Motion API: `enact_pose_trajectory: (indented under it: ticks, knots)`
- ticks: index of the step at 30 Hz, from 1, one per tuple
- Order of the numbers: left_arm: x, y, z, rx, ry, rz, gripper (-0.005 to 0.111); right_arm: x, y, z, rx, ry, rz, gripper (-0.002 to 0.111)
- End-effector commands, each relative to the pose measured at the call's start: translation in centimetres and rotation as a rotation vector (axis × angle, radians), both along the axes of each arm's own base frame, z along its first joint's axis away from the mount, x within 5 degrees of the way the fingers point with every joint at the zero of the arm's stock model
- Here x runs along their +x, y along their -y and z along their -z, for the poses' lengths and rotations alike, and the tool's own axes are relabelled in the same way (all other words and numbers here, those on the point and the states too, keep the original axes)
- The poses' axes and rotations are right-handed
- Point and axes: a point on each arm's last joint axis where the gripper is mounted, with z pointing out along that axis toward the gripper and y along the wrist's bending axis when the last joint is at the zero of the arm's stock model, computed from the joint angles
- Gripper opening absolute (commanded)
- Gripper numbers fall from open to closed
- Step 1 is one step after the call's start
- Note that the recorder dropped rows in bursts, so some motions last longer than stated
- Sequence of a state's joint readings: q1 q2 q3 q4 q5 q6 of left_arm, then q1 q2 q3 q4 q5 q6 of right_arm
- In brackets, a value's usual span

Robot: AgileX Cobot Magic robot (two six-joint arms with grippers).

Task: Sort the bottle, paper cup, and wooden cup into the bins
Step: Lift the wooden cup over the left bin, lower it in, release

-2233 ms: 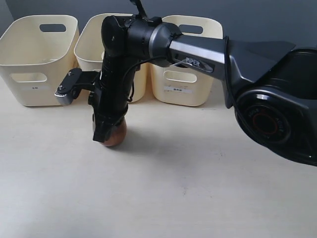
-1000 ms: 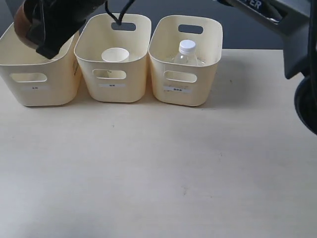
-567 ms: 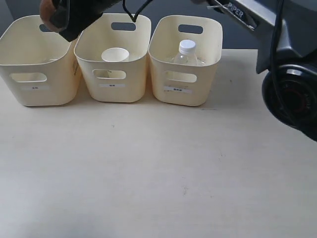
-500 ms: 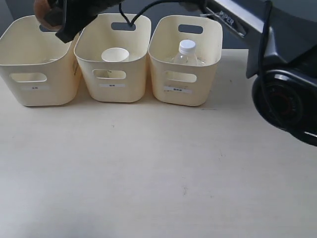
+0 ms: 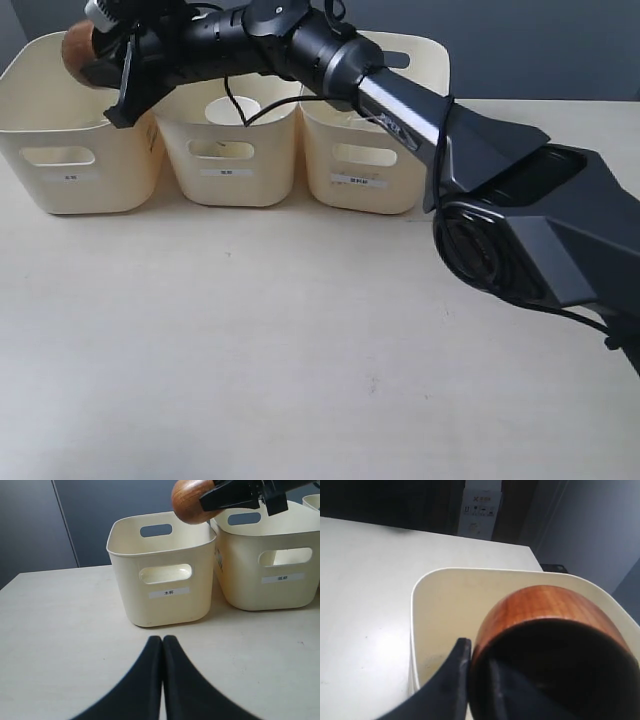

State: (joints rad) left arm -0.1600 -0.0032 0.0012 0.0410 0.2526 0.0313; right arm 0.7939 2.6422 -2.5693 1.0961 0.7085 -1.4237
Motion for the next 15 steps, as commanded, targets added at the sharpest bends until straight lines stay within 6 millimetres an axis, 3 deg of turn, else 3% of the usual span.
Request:
enact_pose_trajectory:
  ticks: [1,15]
  knots:
    - [0.04,0.02,-0.15,-0.003,0.012,0.003,0.0,0.72,0.01,0.16,0.037,0.021,0.047,-0.001]
    - [0.04,0.02,-0.15,-0.003,0.012,0.003,0.0,0.92,-0.28,1.11,0.045,0.028,0.065,-0.001]
